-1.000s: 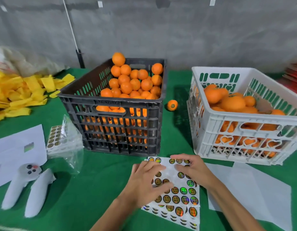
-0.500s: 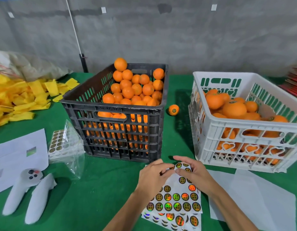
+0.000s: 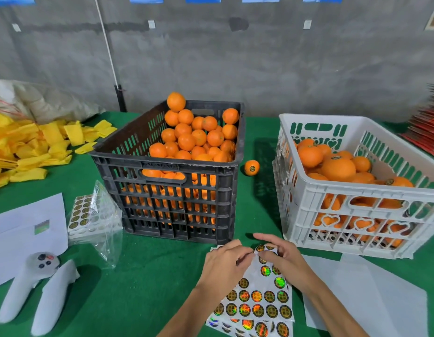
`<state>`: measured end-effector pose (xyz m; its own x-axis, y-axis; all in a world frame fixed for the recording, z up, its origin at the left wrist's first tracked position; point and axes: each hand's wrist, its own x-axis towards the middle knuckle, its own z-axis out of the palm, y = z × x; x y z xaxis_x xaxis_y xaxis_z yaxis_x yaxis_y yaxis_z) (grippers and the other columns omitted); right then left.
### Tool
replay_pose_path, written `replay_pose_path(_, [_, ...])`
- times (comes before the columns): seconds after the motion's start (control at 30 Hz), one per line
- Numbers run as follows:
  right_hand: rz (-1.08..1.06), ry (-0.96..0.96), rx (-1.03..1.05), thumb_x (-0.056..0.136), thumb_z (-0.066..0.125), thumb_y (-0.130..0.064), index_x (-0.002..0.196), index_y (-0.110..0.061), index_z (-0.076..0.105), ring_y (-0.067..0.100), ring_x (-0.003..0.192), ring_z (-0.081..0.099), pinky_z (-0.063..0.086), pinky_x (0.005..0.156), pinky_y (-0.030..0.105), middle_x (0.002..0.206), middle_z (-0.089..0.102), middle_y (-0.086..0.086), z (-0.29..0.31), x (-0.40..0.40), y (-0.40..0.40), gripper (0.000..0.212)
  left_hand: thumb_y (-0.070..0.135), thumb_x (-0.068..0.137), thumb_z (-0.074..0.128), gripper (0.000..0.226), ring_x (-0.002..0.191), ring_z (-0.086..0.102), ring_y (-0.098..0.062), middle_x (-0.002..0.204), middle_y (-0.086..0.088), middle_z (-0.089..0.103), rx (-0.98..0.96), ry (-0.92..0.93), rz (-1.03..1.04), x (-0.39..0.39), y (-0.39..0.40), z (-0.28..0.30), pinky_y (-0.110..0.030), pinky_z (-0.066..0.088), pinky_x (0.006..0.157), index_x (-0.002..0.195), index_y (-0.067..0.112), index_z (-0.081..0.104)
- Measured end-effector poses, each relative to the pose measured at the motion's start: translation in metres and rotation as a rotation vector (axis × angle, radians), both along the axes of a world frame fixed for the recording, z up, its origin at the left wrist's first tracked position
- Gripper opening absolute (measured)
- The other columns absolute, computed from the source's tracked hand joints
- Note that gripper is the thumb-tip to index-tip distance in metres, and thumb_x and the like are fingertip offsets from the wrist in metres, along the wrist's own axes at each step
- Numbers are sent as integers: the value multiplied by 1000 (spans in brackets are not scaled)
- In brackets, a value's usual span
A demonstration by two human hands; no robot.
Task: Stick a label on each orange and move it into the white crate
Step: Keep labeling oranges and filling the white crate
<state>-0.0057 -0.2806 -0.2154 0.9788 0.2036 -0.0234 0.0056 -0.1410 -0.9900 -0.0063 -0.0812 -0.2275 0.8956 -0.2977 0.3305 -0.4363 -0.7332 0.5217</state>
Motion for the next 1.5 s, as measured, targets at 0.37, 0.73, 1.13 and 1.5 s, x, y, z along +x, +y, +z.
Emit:
replay_pose_path(0.37, [-16, -14, -17, 96, 72, -17, 124, -41, 71, 11, 49, 38, 32, 48, 18, 55, 39, -2, -7, 1, -3, 37, 31, 101, 49, 23, 57, 39, -11, 78, 15, 40, 50, -81, 77, -2, -6, -1, -28, 37, 56, 83, 26, 63])
replay_pose_path(0.73, [-42, 32, 115, 91, 76, -10, 129, -34, 68, 34, 95, 75, 62, 78, 36, 105, 77, 13, -3, 0, 0, 46, 58, 96, 54, 28, 68, 53, 8, 85, 27, 52, -72, 72, 76, 4, -1, -5, -22, 43, 72, 111, 39, 69])
replay_pose_path(1.13, [-104, 82, 213, 90, 76, -13, 129, -24, 67, 40, 93, 75, 63, 78, 41, 102, 77, 20, -2, 0, 4, 41, 39, 100, 58, 19, 59, 43, -9, 74, 15, 44, -23, -95, 88, 2, -3, -6, -33, 52, 62, 88, 31, 69])
replay_pose_path(1.5, [-118, 41, 216, 93, 73, -21, 120, -28, 74, 38, 86, 76, 61, 70, 34, 94, 77, 23, -1, -8, 1, 28, 44, 92, 47, 30, 59, 42, -9, 75, 9, 53, 59, -130, 67, -3, -7, -2, -25, 40, 59, 80, 27, 68])
